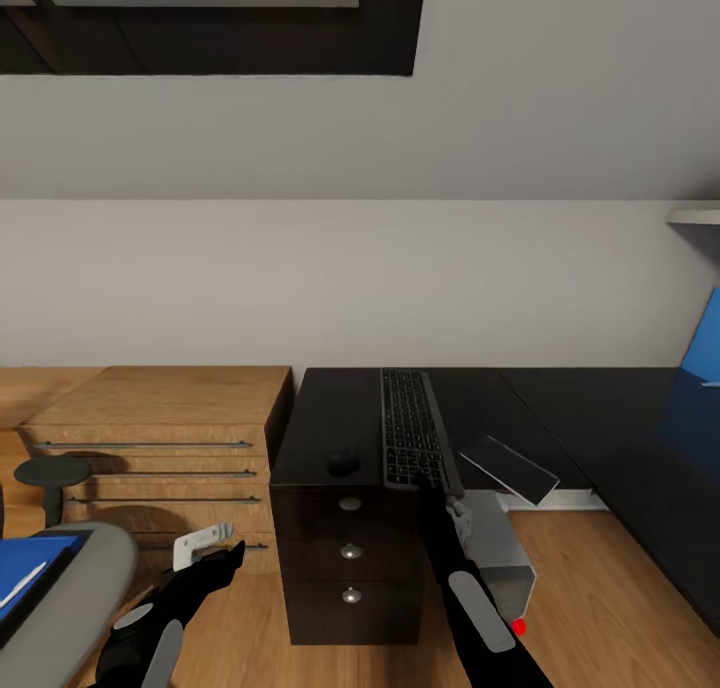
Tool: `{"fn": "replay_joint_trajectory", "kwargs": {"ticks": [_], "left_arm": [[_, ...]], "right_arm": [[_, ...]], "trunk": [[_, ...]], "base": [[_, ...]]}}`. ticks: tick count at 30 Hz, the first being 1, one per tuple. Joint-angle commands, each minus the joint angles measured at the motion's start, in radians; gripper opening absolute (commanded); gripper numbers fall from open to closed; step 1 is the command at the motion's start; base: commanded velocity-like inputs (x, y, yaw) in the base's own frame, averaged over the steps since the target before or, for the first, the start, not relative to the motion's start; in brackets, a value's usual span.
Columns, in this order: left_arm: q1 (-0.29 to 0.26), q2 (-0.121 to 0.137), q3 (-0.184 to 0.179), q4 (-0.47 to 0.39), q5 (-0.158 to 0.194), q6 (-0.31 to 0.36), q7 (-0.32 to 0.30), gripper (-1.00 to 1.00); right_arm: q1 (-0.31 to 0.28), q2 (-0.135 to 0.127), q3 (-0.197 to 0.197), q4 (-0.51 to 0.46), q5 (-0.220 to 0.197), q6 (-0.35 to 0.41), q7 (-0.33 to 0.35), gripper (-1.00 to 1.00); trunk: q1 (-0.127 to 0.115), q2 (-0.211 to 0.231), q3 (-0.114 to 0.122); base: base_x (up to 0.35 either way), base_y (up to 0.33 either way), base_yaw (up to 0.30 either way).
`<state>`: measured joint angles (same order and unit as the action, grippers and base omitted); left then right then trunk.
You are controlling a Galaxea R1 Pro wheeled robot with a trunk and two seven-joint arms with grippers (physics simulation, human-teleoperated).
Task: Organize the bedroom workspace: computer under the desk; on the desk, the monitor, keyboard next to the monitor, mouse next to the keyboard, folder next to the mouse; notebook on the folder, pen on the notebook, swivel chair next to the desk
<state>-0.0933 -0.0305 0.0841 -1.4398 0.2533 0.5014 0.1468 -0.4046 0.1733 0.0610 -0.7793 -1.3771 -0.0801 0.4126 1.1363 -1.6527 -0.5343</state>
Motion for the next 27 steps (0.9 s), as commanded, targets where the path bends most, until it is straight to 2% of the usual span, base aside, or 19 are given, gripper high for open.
{"fn": "replay_joint_trajectory", "kwargs": {"ticks": [1, 6, 8, 11, 13, 16, 18, 19, 22, 27], "left_arm": [[0.0, -0.002, -0.004, 0.015, 0.011, 0.003, 0.007, 1.0], [0.0, -0.01, -0.032, 0.105, 0.009, -0.001, 0.027, 1.0], [0.001, -0.011, -0.056, 0.174, 0.007, -0.009, 0.087, 1.0], [0.001, -0.011, -0.078, 0.231, 0.006, -0.026, 0.143, 1.0], [0.001, -0.011, -0.087, 0.277, 0.006, -0.054, 0.172, 1.0], [0.001, -0.011, -0.1, 0.369, 0.006, -0.147, 0.194, 1.0], [0.001, -0.011, -0.106, 0.424, 0.006, -0.217, 0.199, 1.0], [0.001, -0.011, -0.109, 0.493, 0.005, -0.305, 0.201, 1.0], [0.001, -0.01, -0.112, 0.544, 0.002, -0.394, 0.2, 1.0], [0.001, -0.009, -0.113, 0.56, 0.001, -0.426, 0.2, 1.0]], "right_arm": [[0.017, -0.001, 0.004, -0.037, -0.012, -0.004, 0.005, -1.0], [0.122, 0.0, 0.011, -0.22, -0.001, -0.004, -0.025, -1.0], [0.168, -0.001, 0.023, -0.325, 0.006, -0.004, -0.061, -1.0], [0.213, -0.003, 0.027, -0.425, 0.01, -0.003, -0.09, -1.0], [0.251, -0.004, 0.028, -0.502, 0.019, -0.003, -0.114, -1.0], [0.301, -0.005, 0.029, -0.596, 0.039, -0.002, -0.165, -1.0], [0.315, -0.005, 0.029, -0.622, 0.045, -0.002, -0.194, -1.0], [0.324, -0.009, 0.029, -0.637, 0.048, -0.001, -0.215, -1.0], [0.328, -0.015, 0.03, -0.646, 0.051, 0.001, -0.226, -1.0], [0.329, -0.027, 0.039, -0.648, 0.052, 0.005, -0.23, -1.0]], "trunk": [[-0.004, 0.007, 0.002], [-0.023, 0.042, 0.018], [-0.031, 0.056, 0.024], [-0.042, 0.077, 0.033], [-0.05, 0.091, 0.04], [-0.062, 0.112, 0.049], [-0.069, 0.126, 0.055], [-0.073, 0.133, 0.059], [-0.085, 0.154, 0.068], [-0.104, 0.189, 0.084]], "base": [[0.0, 0.0, 0.0], [0.0, 0.0, 0.0], [0.0, 0.0, 0.0], [0.0, 0.0, 0.0], [0.0, 0.0, 0.0], [0.0, 0.0, 0.0], [0.0, 0.0, 0.0], [0.0, 0.0, 0.0], [0.0, 0.0, 0.0], [0.0, 0.0, 0.0]]}}
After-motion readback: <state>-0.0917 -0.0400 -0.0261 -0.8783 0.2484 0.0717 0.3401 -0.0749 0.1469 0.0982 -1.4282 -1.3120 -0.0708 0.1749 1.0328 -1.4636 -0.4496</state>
